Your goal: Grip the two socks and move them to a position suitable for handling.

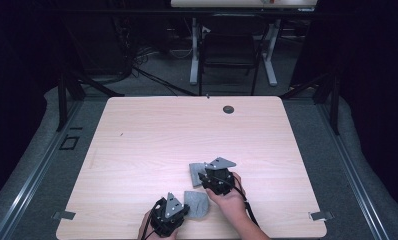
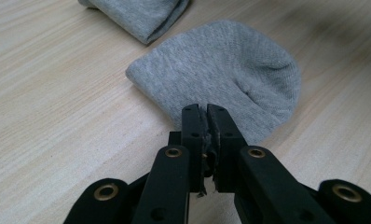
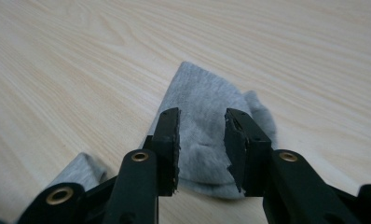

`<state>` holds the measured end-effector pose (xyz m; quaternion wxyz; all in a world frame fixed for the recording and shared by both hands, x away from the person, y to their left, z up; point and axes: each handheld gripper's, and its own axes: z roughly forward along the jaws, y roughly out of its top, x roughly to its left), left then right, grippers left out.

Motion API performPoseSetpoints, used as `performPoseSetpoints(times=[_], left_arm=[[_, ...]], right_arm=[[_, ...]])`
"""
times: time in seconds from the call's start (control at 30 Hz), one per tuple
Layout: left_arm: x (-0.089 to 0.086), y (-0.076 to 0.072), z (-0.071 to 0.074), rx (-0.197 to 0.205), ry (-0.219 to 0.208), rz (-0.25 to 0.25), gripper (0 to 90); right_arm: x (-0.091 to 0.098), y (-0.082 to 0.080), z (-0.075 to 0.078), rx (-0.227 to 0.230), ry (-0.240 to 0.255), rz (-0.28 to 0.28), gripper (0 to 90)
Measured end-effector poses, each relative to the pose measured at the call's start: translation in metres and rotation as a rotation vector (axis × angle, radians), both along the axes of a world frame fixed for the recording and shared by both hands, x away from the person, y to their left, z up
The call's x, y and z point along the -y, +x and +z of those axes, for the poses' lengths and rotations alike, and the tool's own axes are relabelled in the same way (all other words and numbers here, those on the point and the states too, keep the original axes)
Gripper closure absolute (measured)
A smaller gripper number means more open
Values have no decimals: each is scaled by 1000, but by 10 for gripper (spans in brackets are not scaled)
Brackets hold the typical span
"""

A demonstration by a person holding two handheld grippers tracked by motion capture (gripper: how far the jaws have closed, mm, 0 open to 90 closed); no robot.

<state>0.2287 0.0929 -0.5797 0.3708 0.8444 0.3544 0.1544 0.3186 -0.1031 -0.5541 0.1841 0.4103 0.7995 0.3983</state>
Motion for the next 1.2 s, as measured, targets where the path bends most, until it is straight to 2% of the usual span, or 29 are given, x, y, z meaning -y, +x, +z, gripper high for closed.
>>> performPoseSetpoints(times=[0.1, 0.13, 0.2, 0.23, 0.27, 0.33, 0.47, 0.6, 0.8, 0.9, 1.1, 1.2], left_arm=[[0, 0, 0, 1, 0, 0, 851], [0, 0, 0, 2, 1, 0, 846], [0, 1, 0, 2, -1, 1, 841], [0, 1, 1, -3, -4, 0, 825], [0, 2, 1, -2, -4, 1, 825], [-2, 4, 3, -6, -10, 5, 799], [-4, 6, 7, 0, -25, 19, 786], [-5, 8, 9, 7, -35, 22, 775], [-4, 10, 11, 9, -53, 23, 742], [-2, 11, 12, 11, -57, 27, 730], [4, 10, 15, 12, -69, 24, 712], [10, 9, 17, 15, -70, 6, 693]], right_arm=[[7, -6, 6, 11, -6, 4, 654], [16, -15, 11, 24, -7, 3, 653], [20, -19, 14, 29, -7, 5, 653], [28, -28, 19, 51, -5, 2, 653], [28, -28, 19, 51, -5, 2, 653], [40, -41, 26, 68, 4, -4, 652], [55, -55, 29, 75, 27, -27, 647], [61, -59, 25, 78, 39, -43, 647], [63, -57, 13, 59, 35, -22, 646], [62, -58, 11, 64, 15, -15, 646], [63, -57, 11, 66, 20, -19, 645], [64, -57, 12, 72, 23, -22, 643]])
